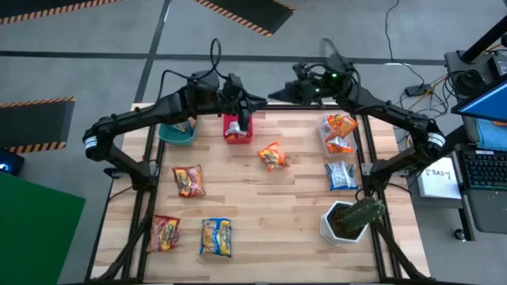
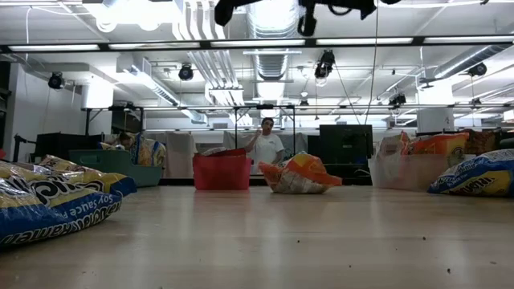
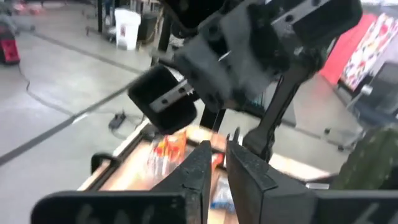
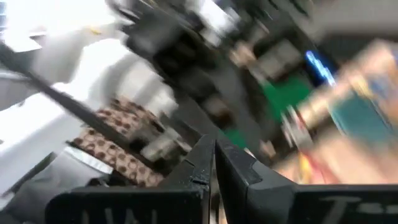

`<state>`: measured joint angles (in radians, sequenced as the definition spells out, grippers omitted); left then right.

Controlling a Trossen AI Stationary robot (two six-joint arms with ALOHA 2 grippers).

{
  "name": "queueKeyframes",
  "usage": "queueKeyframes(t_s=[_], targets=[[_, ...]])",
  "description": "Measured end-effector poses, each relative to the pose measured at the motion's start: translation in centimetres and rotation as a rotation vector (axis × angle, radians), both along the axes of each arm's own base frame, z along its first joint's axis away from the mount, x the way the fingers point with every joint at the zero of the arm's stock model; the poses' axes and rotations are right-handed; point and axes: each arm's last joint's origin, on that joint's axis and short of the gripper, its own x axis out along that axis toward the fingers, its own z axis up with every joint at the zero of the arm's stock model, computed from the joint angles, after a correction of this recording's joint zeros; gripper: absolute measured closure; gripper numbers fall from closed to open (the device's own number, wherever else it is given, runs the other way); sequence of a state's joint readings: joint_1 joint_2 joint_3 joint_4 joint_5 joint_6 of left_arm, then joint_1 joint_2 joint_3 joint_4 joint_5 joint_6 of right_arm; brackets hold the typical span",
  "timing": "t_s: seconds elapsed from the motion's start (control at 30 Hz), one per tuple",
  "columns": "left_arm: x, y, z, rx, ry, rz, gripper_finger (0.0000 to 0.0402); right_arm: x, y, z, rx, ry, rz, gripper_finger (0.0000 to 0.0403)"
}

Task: Sort Maruchan noodles
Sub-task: Put the orange noodle pack into the transparent bin

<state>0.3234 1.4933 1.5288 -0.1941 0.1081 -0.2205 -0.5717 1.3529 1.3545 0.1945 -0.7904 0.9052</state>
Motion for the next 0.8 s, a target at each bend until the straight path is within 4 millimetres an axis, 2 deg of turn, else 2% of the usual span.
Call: queueKeyframes(t_s=[0.1, 0.2, 0.33, 0.4, 0.5, 0.63, 0.8], targets=[[-0.3, -0.1, -0.5, -0.018, 0.062, 0.001, 0.0374, 0.0, 0.0, -2.6, 0.132, 0.235, 0.001, 0.0394], [-0.6, -0.1, -0.6, -0.014, 0.088, 0.009, 0.0380, -0.3, 0.3, -6.5, 0.210, 0.554, -0.015, 0.0394], [-0.8, -0.2, -0.4, 0.000, 0.089, 0.015, 0.0385, -1.2, 1.1, -11.7, 0.161, 1.043, -0.107, 0.0394], [-0.7, -0.2, -0.5, -0.002, 0.096, 0.015, 0.0386, -1.2, 1.0, -13.6, 0.130, 1.206, -0.115, 0.0394], [-0.7, -0.2, -0.5, 0.000, 0.089, 0.016, 0.0386, -0.5, 0.8, -15.9, 0.091, 1.286, -0.062, 0.0394], [-0.8, -0.2, -0.5, -0.002, 0.097, 0.016, 0.0386, 1.7, 0.6, -18.7, 0.050, 1.282, -0.020, 0.0394], [-1.9, -0.6, 0.2, -0.010, 0.095, 0.018, 0.0386, 4.5, 1.4, -20.9, -0.001, 1.230, 0.008, 0.0394]])
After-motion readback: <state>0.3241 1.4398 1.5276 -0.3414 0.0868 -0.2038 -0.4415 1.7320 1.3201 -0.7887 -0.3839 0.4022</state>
